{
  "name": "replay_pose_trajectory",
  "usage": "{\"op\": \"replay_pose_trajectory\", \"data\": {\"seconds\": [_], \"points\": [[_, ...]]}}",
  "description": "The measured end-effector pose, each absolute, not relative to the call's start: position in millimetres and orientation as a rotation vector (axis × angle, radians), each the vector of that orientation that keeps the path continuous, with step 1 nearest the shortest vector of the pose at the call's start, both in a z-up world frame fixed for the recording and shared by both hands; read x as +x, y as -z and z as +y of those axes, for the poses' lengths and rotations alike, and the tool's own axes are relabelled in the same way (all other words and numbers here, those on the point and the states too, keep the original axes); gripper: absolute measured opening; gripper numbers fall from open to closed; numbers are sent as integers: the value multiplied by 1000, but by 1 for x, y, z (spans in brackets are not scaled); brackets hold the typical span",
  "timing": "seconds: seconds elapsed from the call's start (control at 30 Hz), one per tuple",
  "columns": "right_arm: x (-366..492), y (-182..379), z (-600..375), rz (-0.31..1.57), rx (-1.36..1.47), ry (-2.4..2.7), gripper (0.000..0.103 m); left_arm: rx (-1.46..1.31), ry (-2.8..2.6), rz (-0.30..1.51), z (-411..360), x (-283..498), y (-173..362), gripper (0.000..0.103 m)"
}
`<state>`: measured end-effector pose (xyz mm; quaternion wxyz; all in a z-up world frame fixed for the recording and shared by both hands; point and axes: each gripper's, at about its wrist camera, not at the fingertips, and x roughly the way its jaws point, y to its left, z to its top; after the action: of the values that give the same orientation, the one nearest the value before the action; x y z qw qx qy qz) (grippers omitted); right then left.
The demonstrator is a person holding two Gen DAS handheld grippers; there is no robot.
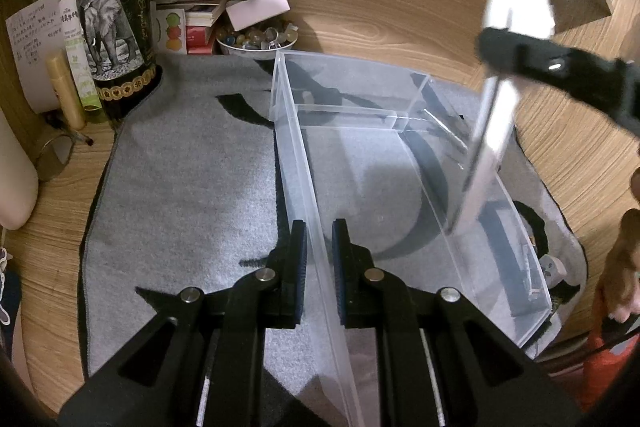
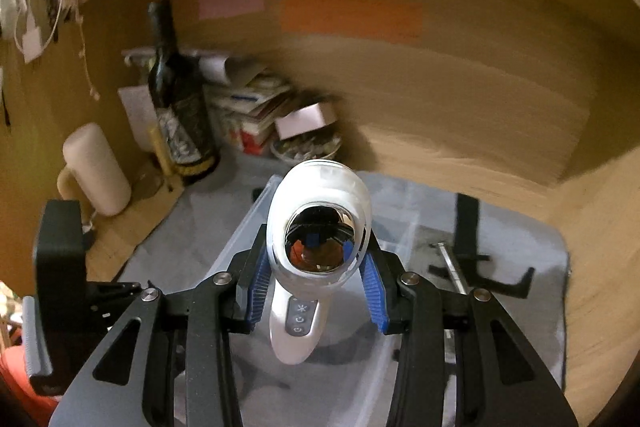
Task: Organize rigid objects
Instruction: 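Carry the white device into the clear box and open the right tool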
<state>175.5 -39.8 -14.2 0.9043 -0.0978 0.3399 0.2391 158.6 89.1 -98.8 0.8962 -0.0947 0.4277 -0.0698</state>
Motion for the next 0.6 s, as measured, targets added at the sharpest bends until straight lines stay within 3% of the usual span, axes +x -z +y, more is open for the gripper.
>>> {"op": "replay_pose_trajectory", "data": {"seconds": [0.6], "points": [[206, 67, -8, 918, -345, -472, 38, -179, 154, 881, 88, 158, 98, 13]]}}
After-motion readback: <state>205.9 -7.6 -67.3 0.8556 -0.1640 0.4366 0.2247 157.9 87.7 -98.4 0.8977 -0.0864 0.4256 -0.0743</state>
